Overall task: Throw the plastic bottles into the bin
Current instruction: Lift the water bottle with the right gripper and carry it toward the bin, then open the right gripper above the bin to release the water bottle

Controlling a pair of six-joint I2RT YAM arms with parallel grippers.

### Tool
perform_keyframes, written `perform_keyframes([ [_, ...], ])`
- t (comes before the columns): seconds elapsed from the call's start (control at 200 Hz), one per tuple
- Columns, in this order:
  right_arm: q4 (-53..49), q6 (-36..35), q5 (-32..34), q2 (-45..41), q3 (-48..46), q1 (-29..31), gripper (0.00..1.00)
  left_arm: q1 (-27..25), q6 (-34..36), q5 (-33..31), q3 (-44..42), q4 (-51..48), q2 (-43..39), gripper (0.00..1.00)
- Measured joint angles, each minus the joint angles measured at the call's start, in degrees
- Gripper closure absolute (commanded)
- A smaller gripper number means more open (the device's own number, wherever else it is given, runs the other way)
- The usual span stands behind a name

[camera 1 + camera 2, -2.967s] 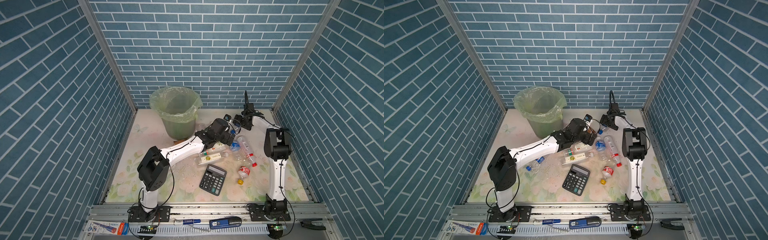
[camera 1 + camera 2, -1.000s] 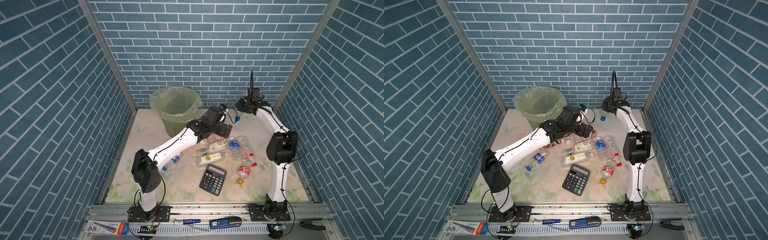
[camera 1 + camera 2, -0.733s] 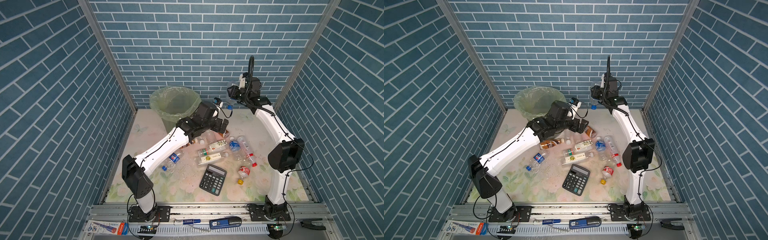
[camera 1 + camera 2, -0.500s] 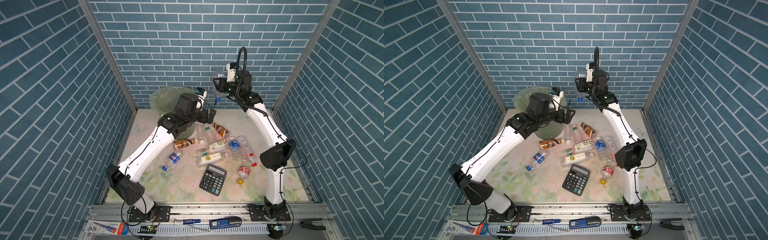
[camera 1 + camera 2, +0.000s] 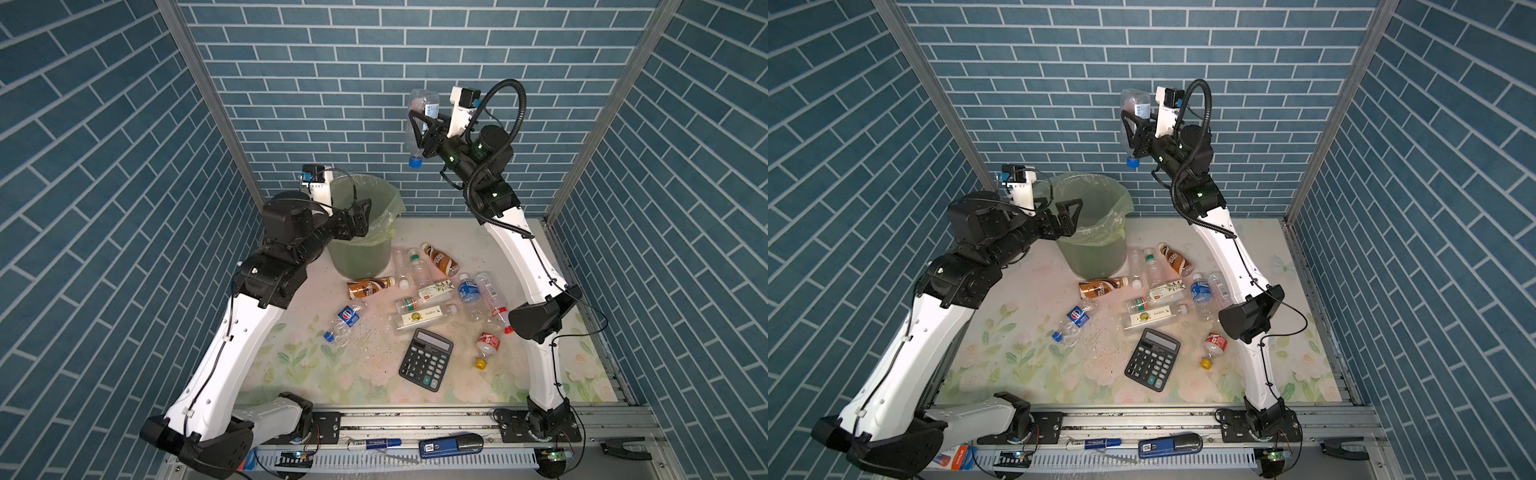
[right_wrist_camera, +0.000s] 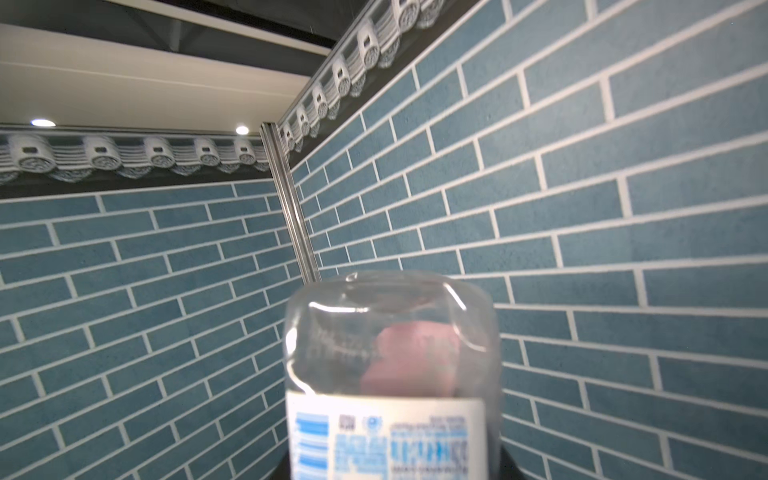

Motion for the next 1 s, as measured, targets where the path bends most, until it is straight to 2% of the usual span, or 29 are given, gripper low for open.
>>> perform_keyframes([
  [0.055,1.0,0.4,0.2,0.3,0.7,0.4,0.65,0.3,-0.3,-0.2,-1.1,0.4,-1.0,0.01],
  [0.13,1.5,1.5,0.2,3.3,4.9,1.5,0.53,0.8,-1.0,-0.4,-2.6,0.9,-1.9,0.01],
  [0.18,1.1,2.3,0.1,6.2,7.9,2.7,0.41,1.2,-1.4,-0.6,-3.6,1.1,-2.4,0.01],
  [0.22,0.3,2.9,0.1,8.5,9.4,3.8,0.26,1.6,-1.8,-0.8,-4.7,1.2,-2.8,0.01],
  [0.27,-0.8,3.3,0.0,10.7,9.7,5.0,0.14,2.1,-2.3,-1.1,-5.9,1.3,-3.2,0.01],
  [0.415,-6.4,3.7,0.0,16.7,9.6,7.0,0.02,3.4,-3.4,-1.6,-9.3,1.3,-4.8,0.01],
  [0.6,-8.8,2.8,1.2,16.8,9.4,6.8,0.01,3.8,-4.0,-1.5,-11.3,1.5,-5.9,0.01],
  [1.0,-10.8,0.0,3.2,8.8,7.1,5.5,0.01,3.8,-4.3,-1.3,-15.0,-0.7,-7.8,0.01],
])
